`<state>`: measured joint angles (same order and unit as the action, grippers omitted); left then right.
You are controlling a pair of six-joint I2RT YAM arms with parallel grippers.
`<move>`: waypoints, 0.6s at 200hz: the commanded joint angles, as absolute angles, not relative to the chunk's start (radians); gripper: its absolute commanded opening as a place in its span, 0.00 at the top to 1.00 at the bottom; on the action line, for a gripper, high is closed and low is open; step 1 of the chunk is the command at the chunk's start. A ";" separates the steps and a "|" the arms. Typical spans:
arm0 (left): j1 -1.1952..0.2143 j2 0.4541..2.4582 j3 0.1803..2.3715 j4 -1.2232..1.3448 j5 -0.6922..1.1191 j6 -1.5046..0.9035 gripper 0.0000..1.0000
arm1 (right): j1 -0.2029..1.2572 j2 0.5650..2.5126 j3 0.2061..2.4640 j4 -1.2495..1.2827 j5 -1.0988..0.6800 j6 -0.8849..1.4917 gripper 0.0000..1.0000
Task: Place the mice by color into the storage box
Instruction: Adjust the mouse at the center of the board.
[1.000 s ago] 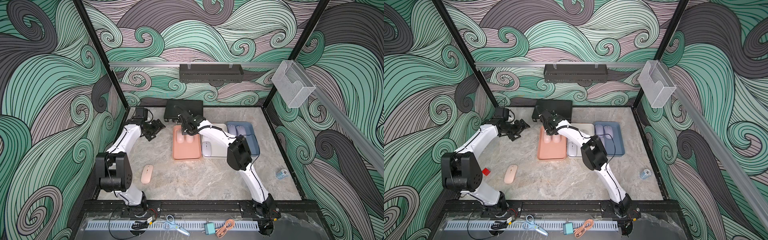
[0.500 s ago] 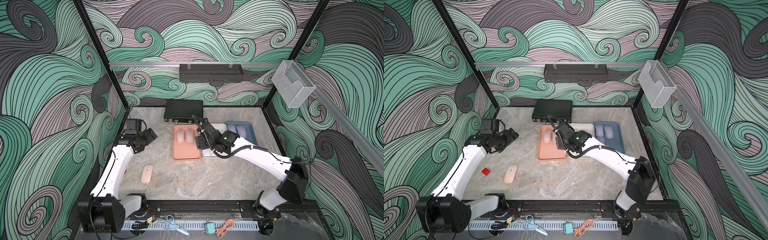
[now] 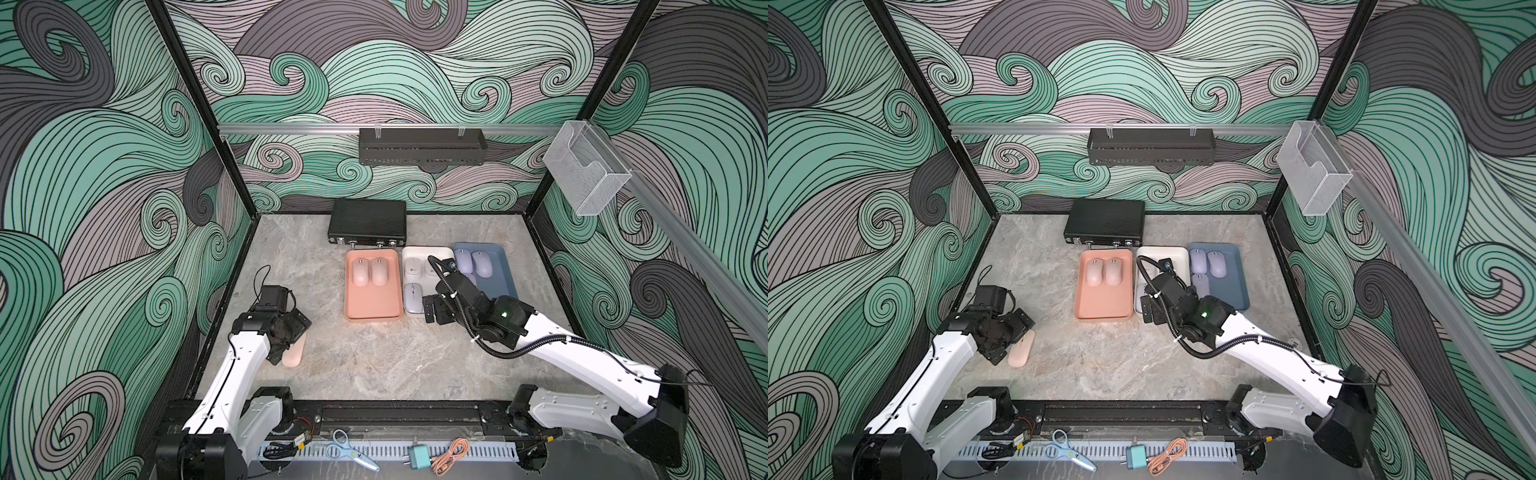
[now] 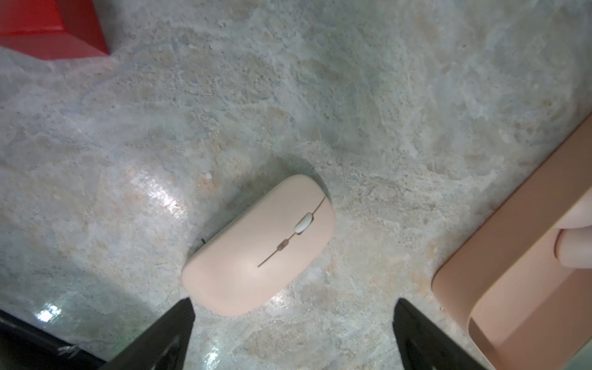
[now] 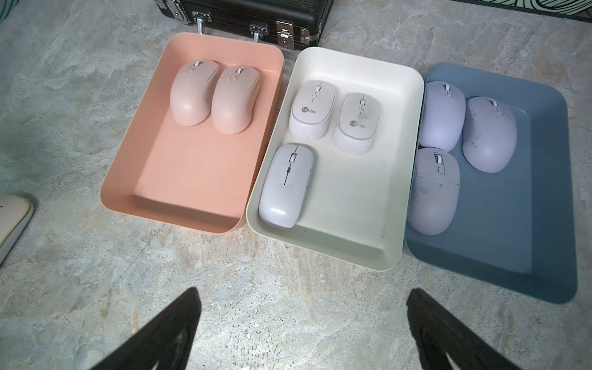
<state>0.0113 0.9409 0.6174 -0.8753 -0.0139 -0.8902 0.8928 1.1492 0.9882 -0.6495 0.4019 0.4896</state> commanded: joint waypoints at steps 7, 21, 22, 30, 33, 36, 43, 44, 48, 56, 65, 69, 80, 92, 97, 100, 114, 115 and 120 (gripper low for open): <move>0.021 0.957 0.589 -0.878 -0.053 -0.957 0.03 | 0.887 1.105 0.955 -0.650 0.437 0.488 0.00; 0.021 0.959 0.570 -0.867 -0.070 -0.979 0.03 | 0.885 1.084 0.939 -0.648 0.437 0.486 0.00; 0.021 0.960 0.567 -0.865 -0.070 -0.980 0.03 | 0.885 1.083 0.938 -0.647 0.436 0.486 0.00; 0.021 0.963 0.557 -0.856 -0.064 -0.987 0.03 | 0.884 1.072 0.932 -0.650 0.435 0.485 0.00; 0.021 0.965 0.555 -0.856 -0.064 -0.992 0.03 | 0.884 1.069 0.929 -0.648 0.434 0.485 0.00; 0.021 0.969 0.552 -0.855 -0.066 -0.995 0.03 | 0.882 1.065 0.926 -0.649 0.435 0.485 0.00; 0.021 0.976 0.551 -0.856 -0.066 -0.996 0.03 | 0.883 1.057 0.922 -0.648 0.433 0.483 0.01; 0.021 0.977 0.551 -0.856 -0.066 -0.996 0.03 | 0.883 1.056 0.921 -0.647 0.433 0.483 0.01; 0.021 0.982 0.552 -0.857 -0.061 -0.992 0.03 | 0.884 1.051 0.918 -0.644 0.433 0.482 0.00; 0.021 0.990 0.558 -0.858 -0.041 -0.969 0.02 | 0.882 1.045 0.911 -0.642 0.433 0.482 0.00; 0.021 1.002 0.563 -0.856 -0.024 -0.956 0.02 | 0.881 1.040 0.906 -0.642 0.433 0.480 0.00; 0.021 1.007 0.562 -0.851 -0.015 -0.953 0.02 | 0.882 1.039 0.905 -0.640 0.433 0.481 0.00; 0.021 1.022 0.561 -0.841 0.007 -0.945 0.02 | 0.880 1.035 0.905 -0.643 0.433 0.482 0.00; 0.021 1.035 0.556 -0.834 0.008 -0.947 0.02 | 0.880 1.031 0.903 -0.643 0.433 0.481 0.00; 0.021 1.039 0.551 -0.825 0.013 -0.945 0.02 | 0.880 1.029 0.903 -0.642 0.435 0.480 0.00; 0.021 1.041 0.547 -0.818 0.018 -0.944 0.02 | 0.880 1.028 0.904 -0.642 0.435 0.481 0.00; 0.021 1.053 0.534 -0.791 0.046 -0.947 0.02 | 0.879 1.022 0.903 -0.643 0.436 0.481 0.00; 0.021 1.054 0.533 -0.789 0.047 -0.946 0.02 | 0.879 1.022 0.903 -0.641 0.437 0.481 0.00; 0.021 1.059 0.530 -0.781 0.057 -0.943 0.02 | 0.879 1.020 0.903 -0.641 0.437 0.482 0.00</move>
